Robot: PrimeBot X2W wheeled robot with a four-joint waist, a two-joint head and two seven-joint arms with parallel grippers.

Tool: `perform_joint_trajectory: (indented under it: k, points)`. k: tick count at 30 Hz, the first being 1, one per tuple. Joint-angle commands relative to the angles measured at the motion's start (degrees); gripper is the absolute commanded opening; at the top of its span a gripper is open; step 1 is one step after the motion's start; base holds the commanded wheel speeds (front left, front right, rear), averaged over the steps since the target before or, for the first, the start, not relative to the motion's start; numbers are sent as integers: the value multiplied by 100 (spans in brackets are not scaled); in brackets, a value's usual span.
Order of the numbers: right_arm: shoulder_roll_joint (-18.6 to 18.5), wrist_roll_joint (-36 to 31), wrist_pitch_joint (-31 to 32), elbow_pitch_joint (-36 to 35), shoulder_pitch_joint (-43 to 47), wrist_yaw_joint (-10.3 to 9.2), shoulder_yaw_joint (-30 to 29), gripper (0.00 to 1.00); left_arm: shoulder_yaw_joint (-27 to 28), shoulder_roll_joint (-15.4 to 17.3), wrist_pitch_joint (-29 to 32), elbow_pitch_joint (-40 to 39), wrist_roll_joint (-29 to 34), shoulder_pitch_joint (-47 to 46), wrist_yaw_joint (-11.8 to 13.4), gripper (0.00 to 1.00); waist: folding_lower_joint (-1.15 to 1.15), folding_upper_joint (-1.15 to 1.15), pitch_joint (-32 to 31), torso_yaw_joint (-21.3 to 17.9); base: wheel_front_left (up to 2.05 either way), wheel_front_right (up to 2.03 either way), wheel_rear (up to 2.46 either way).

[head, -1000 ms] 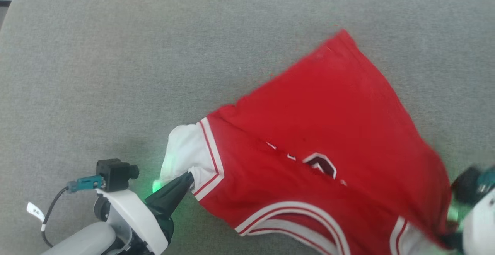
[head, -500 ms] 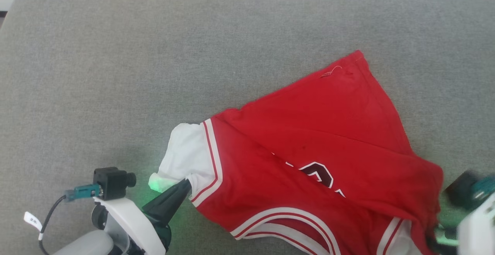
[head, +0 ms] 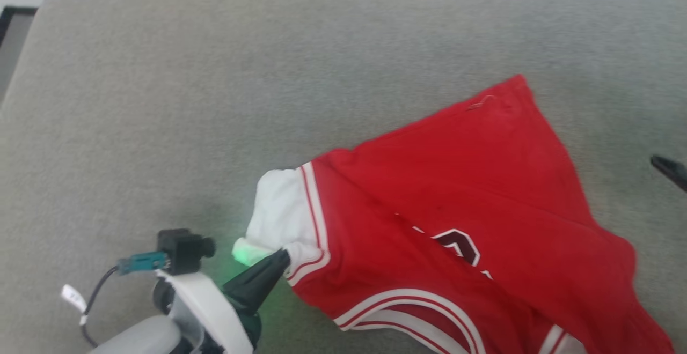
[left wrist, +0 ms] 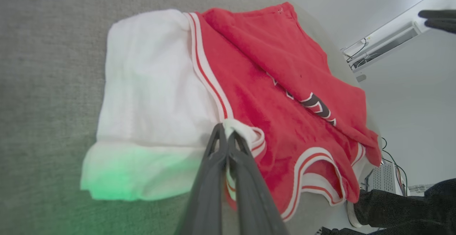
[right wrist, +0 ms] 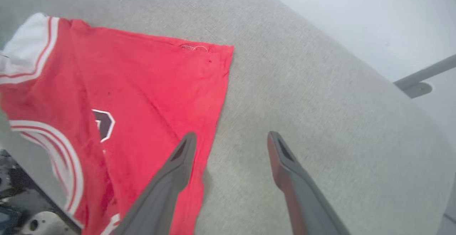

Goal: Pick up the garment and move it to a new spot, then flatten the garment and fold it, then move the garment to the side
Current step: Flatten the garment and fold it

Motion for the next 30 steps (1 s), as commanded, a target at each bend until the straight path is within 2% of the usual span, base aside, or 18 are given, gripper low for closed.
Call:
perform_joint_trajectory:
  k: [1, 2, 6, 13, 19, 24, 25, 26, 27, 30]
  points:
    - [-26, -307, -80, 158, -289, -4, 327, 100, -65, -60, 48, 13, 98, -126, 10, 0, 0, 0, 107, 178, 0, 0, 0]
    - [-38, -464, -123, 308, -535, -5, 561, 100, -107, -104, 72, 23, 130, -193, 10, 0, 0, 0, 154, 245, 0, 0, 0]
    - [344, -774, -133, 1122, -1519, -7, 1501, 100, -225, -225, 102, 79, 161, -424, 10, 0, 0, 0, 348, 442, 0, 0, 0]
    - [747, -1090, -274, 2688, -2891, -8, 2597, 100, -363, -396, 39, 111, 117, -726, 10, 0, 0, 0, 836, 721, 0, 0, 0]
    - [867, -1048, -381, 3638, -3495, -8, 3379, 100, -465, -553, -3, 198, 65, -940, 10, 0, 0, 0, 1093, 842, 0, 0, 0]
    - [966, -743, -173, 3959, -3553, -2, 4137, 100, -541, -655, -35, 260, 1, -1040, 10, 0, 0, 0, 1118, 868, 0, 0, 0]
    - [950, -663, -108, 3963, -3561, 14, 4279, 49, -555, -667, -41, 270, -9, -1054, 10, 0, 0, 0, 1112, 867, 0, 0, 0]
    - [930, -579, -54, 3959, -3567, 14, 4398, 40, -564, -676, -36, 275, -19, -1062, 10, 0, 0, 0, 1100, 866, 0, 0, 0]
    - [910, -497, -20, 3964, -3588, 14, 4491, 0, -568, -676, -41, 279, -31, -1061, 10, 0, 0, 0, 1086, 863, 0, 0, 0]
    - [801, -406, -165, 4001, -3720, 9, 4594, 0, -560, -667, -53, 295, -69, -1042, 10, 0, 0, 0, 1049, 846, 0, 0, 0]
